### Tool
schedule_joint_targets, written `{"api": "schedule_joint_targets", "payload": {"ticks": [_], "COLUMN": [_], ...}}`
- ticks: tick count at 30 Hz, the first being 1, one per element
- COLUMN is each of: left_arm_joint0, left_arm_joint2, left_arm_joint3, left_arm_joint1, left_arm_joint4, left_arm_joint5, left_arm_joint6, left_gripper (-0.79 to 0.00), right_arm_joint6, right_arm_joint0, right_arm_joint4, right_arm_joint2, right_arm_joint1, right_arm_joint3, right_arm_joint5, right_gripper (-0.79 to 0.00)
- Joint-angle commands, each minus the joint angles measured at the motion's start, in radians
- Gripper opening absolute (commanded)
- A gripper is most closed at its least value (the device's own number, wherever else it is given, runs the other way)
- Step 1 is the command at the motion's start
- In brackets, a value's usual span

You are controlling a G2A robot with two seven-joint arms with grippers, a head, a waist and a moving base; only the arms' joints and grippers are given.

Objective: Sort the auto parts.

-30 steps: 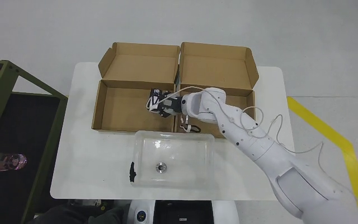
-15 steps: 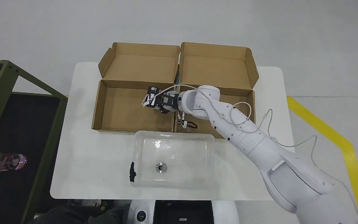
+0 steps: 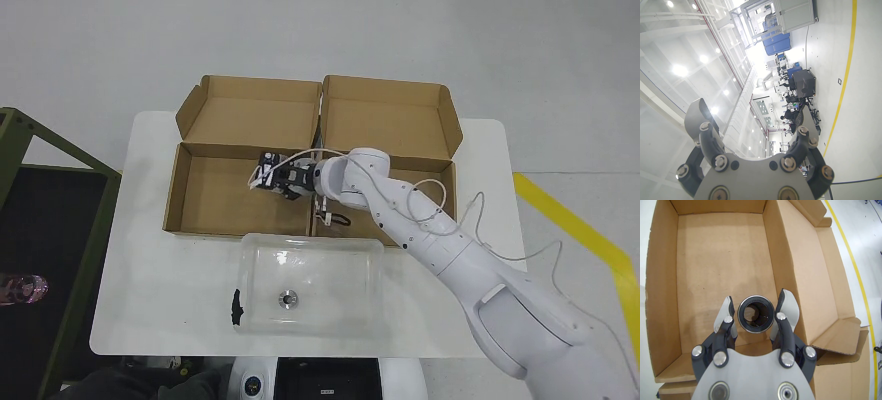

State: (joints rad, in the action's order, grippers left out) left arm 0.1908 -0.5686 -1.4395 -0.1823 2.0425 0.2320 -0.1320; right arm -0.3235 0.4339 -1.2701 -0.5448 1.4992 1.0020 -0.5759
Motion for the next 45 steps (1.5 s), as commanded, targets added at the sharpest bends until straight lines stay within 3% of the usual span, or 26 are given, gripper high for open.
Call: {"api": "schedule_joint_targets", "payload": {"ticks": [1, 8, 10, 16, 20, 26, 33, 45], "left_arm_joint0": [0.000, 0.000, 0.000, 0.000, 0.000, 0.000, 0.000, 0.000], "left_arm_joint2": [0.000, 0.000, 0.000, 0.000, 0.000, 0.000, 0.000, 0.000], "left_arm_joint3": [0.000, 0.000, 0.000, 0.000, 0.000, 0.000, 0.000, 0.000], "left_arm_joint1": [0.000, 0.000, 0.000, 0.000, 0.000, 0.000, 0.000, 0.000], "left_arm_joint4": [0.000, 0.000, 0.000, 0.000, 0.000, 0.000, 0.000, 0.000], "left_arm_joint5": [0.000, 0.000, 0.000, 0.000, 0.000, 0.000, 0.000, 0.000], "left_arm_joint6": [0.000, 0.000, 0.000, 0.000, 0.000, 0.000, 0.000, 0.000], "left_gripper": [0.000, 0.000, 0.000, 0.000, 0.000, 0.000, 0.000, 0.000], "right_arm_joint6": [-0.001, 0.003, -0.002, -0.032, -0.069, -0.103, -0.118, -0.129], "right_arm_joint0": [0.002, 0.054, 0.083, 0.216, 0.320, 0.442, 0.531, 0.591], "right_arm_joint4": [-0.001, 0.017, 0.014, 0.005, -0.011, -0.031, -0.053, -0.086], "right_arm_joint2": [-0.012, -0.081, -0.107, -0.201, -0.251, -0.282, -0.263, -0.239], "right_arm_joint1": [-0.003, -0.031, -0.044, -0.094, -0.124, -0.153, -0.168, -0.183], "right_arm_joint3": [0.021, 0.151, 0.199, 0.400, 0.543, 0.693, 0.758, 0.782], "right_arm_joint5": [-0.012, -0.066, -0.078, -0.119, -0.155, -0.198, -0.236, -0.268], "right_gripper": [-0.326, -0.240, -0.120, -0.182, -0.132, -0.142, -0.142, -0.169]}}
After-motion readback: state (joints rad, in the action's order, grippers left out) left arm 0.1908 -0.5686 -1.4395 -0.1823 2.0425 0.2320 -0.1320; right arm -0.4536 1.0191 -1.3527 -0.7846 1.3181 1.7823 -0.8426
